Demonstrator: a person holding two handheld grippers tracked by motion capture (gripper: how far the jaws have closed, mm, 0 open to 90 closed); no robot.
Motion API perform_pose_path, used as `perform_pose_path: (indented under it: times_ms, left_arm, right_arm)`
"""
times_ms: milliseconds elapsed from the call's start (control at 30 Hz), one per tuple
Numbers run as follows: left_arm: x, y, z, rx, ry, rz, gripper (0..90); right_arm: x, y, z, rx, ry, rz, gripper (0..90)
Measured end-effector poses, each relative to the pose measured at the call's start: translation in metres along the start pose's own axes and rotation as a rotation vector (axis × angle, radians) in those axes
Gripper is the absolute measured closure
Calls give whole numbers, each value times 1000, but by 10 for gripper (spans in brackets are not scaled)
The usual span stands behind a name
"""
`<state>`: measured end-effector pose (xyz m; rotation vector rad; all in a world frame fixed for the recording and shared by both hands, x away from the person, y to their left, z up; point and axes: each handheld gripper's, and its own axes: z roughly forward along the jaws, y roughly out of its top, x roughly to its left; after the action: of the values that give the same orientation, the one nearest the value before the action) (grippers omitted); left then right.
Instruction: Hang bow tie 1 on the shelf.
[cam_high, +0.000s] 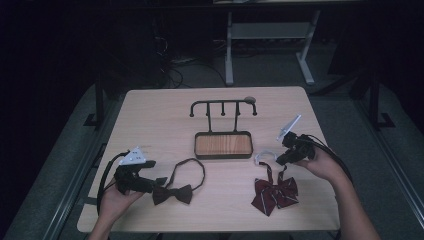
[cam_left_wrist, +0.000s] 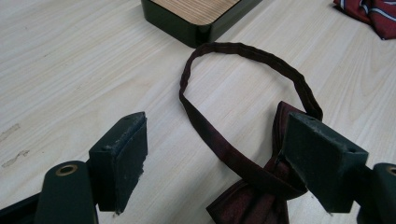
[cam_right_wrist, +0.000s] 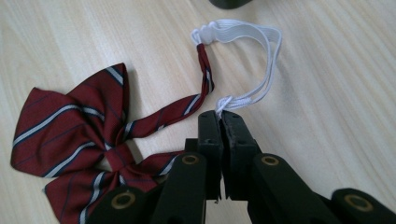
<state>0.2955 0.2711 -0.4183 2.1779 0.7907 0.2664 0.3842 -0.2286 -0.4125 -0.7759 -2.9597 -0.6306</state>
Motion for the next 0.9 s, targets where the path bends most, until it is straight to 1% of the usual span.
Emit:
perform_pose_path:
  times_ms: [67,167,333,633,700,767,833,900]
  left_arm:
    - [0,0,0,0,3,2,220]
    - [0,0,0,-1,3,-1,220]
    - [0,0,0,10,1,-1,220]
    - [0,0,0,0,3,4,221]
    - [0,0,0,2,3,4,221]
    - [-1,0,0,4,2,1,221]
    - [-1,0,0,9,1,8,222]
    - [-1,0,1,4,2,3,222]
  right_arm:
    - [1,-1,-4,-12,8,1,866]
    - [2,-1,-10,-17,6,1,866]
    - [5,0,-19,-25,9,-15,866]
    - [12,5,-28,-20,22,-45,867]
    - [15,7,-32,-24,18,-59,867]
    - [17,8,-35,-28,18,-64,867]
    - [19,10,-37,-20,14,-72,867]
    - [21,11,-40,-15,10,-81,867]
